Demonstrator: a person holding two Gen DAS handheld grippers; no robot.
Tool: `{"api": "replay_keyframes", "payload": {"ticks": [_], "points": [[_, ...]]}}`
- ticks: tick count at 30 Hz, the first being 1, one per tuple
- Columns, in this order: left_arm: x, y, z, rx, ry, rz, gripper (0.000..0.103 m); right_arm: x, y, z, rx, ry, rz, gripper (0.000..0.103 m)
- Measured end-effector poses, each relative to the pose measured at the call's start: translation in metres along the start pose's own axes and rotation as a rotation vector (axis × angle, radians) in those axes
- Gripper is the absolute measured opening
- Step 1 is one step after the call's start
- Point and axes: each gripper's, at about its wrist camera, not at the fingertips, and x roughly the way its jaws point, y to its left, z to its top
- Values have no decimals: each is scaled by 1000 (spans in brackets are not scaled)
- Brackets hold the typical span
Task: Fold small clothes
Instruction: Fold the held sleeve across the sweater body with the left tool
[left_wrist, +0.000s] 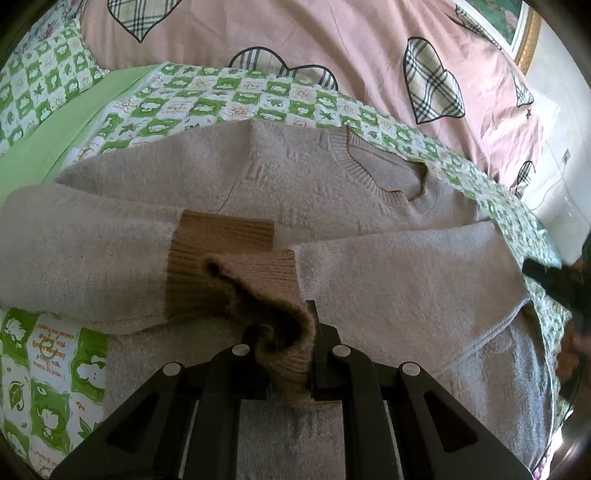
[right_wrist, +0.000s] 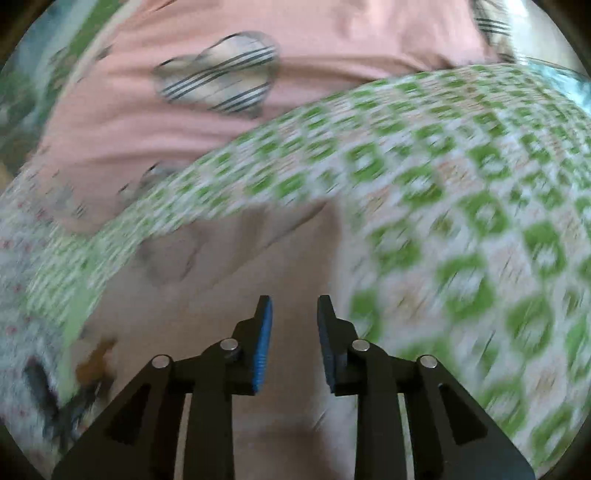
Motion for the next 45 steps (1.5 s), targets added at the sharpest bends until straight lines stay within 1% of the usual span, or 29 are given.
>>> {"api": "replay_keyframes", "payload": {"ticks": [2,3,4,5,6,7,10,12,14,16,17,18,20,22,23,24,25,27,29,31,33,34,36,39,40,41,42,43,45], "points": [[-1,0,-1,3,3,4,12,7,6,-17,-46,41,-56,28],[-1,0,-1,3,7,3,13,11,4,-22,-60,47,-106,27],[-3,1,-2,2,10,4,15,13,-1,-25,-57,45,-121,24],[-5,3,-3,2,11,5,17,13,-7,-26,-47,34,-112,21],[-8,4,-5,4,13,8,20,13,-10,-26,-37,31,-111,15],[-11,7,-7,7,16,10,22,12,-12,-24,-29,32,-120,13],[-24,16,-14,2,14,2,25,7,-9,-21,-28,17,-153,12],[-37,22,-19,0,2,0,25,-3,-8,-24,-15,-3,-156,16],[-49,26,-21,5,-17,11,23,-14,-5,-27,-4,-25,-132,18],[-62,32,-21,12,-36,20,25,-23,0,-32,-6,-30,-108,22],[-66,34,-20,12,-44,22,27,-28,3,-37,-7,-34,-92,26],[-71,37,-19,10,-53,28,31,-31,6,-41,-6,-34,-78,33],[-77,41,-16,9,-67,43,32,-36,17,-52,-17,-23,-39,40],[-79,45,-13,17,-79,68,35,-38,26,-63,-25,-13,-8,43],[-80,46,-12,35,-84,93,36,-38,31,-68,-27,-6,8,44],[-79,47,-11,54,-87,110,41,-38,35,-74,-23,7,30,44],[-78,46,-9,90,-89,144,46,-38,39,-80,-23,18,41,45],[-72,41,-5,181,-91,214,48,-37,45,-87,-27,32,53,45],[-68,39,-2,269,-94,230,51,-35,53,-93,-33,49,68,46],[-61,37,0,344,-78,224,63,-32,58,-96,-31,63,86,47],[-48,39,2,398,-39,230,65,-29,62,-98,-29,73,92,48],[-41,43,3,410,-16,236,65,-28,64,-98,-26,78,95,48],[-31,48,3,420,12,207,65,-25,67,-99,-21,87,100,49],[-16,54,7,411,32,200,63,-22,72,-101,-24,97,102,49],[-13,56,10,399,34,197,49,-20,73,-101,-27,100,102,49],[-11,59,12,379,33,194,38,-18,74,-101,-29,105,101,49],[-10,63,17,345,30,181,24,-17,75,-101,-30,109,99,49],[-13,65,21,312,15,163,16,-15,76,-101,-29,112,97,49],[-21,75,29,227,-20,124,11,-12,78,-101,-29,118,98,49]]}}
